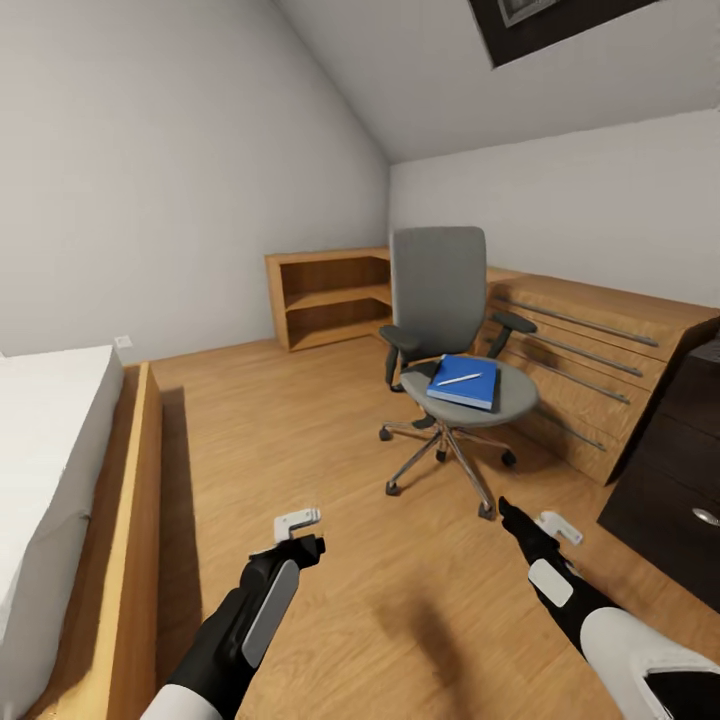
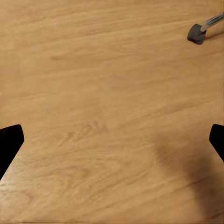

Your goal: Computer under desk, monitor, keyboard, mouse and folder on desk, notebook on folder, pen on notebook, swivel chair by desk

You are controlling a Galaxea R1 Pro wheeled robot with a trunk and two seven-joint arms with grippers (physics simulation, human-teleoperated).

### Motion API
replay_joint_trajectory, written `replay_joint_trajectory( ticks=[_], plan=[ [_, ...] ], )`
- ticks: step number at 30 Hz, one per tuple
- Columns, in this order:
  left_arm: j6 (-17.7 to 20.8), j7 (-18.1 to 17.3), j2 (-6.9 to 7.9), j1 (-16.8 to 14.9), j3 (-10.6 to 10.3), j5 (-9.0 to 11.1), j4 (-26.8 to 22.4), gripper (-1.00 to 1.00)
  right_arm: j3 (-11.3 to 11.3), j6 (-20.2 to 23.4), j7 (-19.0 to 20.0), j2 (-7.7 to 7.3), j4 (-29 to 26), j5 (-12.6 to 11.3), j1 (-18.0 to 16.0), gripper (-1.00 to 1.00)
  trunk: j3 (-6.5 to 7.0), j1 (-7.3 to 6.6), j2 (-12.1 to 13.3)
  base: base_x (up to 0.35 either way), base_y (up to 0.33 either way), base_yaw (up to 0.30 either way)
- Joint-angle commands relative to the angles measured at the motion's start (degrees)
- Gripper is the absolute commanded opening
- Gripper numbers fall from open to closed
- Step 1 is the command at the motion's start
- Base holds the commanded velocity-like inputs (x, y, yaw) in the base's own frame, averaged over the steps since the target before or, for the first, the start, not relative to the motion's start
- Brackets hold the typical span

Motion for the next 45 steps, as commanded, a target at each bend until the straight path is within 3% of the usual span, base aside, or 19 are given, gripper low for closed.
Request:
replay_joint_trajectory(
  ticks=[1,5,9,10,13,15,16,17,29,45],
  plan=[
    [-1.12,0.56,0.02,-0.03,-0.41,0.54,0.43,1.00,0.41,-1.88,0.20,0.51,1.08,0.43,-0.05,1.00,-0.05,-0.05,-0.03,-0.298,0.000,0.000],
    [-6.38,0.58,0.08,-0.03,-2.54,0.38,1.82,1.00,0.40,-11.29,0.11,3.77,7.56,5.37,-0.06,1.00,-0.05,-0.05,-0.03,-0.147,0.000,0.000],
    [-8.08,0.56,0.09,-0.03,-4.17,0.34,1.97,1.00,0.39,-17.90,0.08,5.71,11.88,9.04,0.21,1.00,-0.05,-0.05,-0.03,-0.042,0.000,0.000],
    [-8.43,0.60,0.05,-0.03,-5.42,0.35,2.05,1.00,0.39,-21.13,0.08,6.29,12.80,11.25,1.49,1.00,0.17,-0.07,-0.01,-0.009,0.000,0.000],
    [-8.56,0.65,0.03,-0.03,-6.95,0.38,2.15,1.00,0.39,-23.68,0.13,6.56,13.17,14.03,3.79,1.00,0.84,-0.15,0.03,-0.005,0.000,0.000],
    [-8.61,0.73,0.03,-0.03,-8.00,0.40,2.21,1.00,0.36,-25.10,0.05,6.65,13.30,16.62,5.52,1.00,1.28,-0.20,0.05,-0.002,0.000,0.000],
    [-8.64,0.80,0.03,-0.03,-9.51,0.41,2.25,1.00,0.32,-26.89,-0.06,6.71,13.38,19.67,7.24,1.00,1.50,-0.23,0.07,0.000,0.000,0.000],
    [-8.65,0.80,0.02,-0.03,-9.95,0.42,2.32,1.00,0.32,-27.24,-0.10,6.75,13.43,20.27,7.68,1.00,1.72,-0.26,0.08,0.000,0.000,0.000],
    [-8.74,0.99,0.11,-0.03,-10.77,0.56,5.91,1.00,0.17,-27.87,-0.18,6.70,13.52,21.18,12.10,1.00,4.38,-0.56,0.24,0.000,0.000,0.000],
    [-9.33,0.66,0.12,-0.03,-10.69,0.59,8.23,1.00,0.21,-27.83,-0.19,6.61,13.58,21.15,12.40,1.00,7.25,-4.08,6.66,0.002,0.051,-0.036]
  ],
)
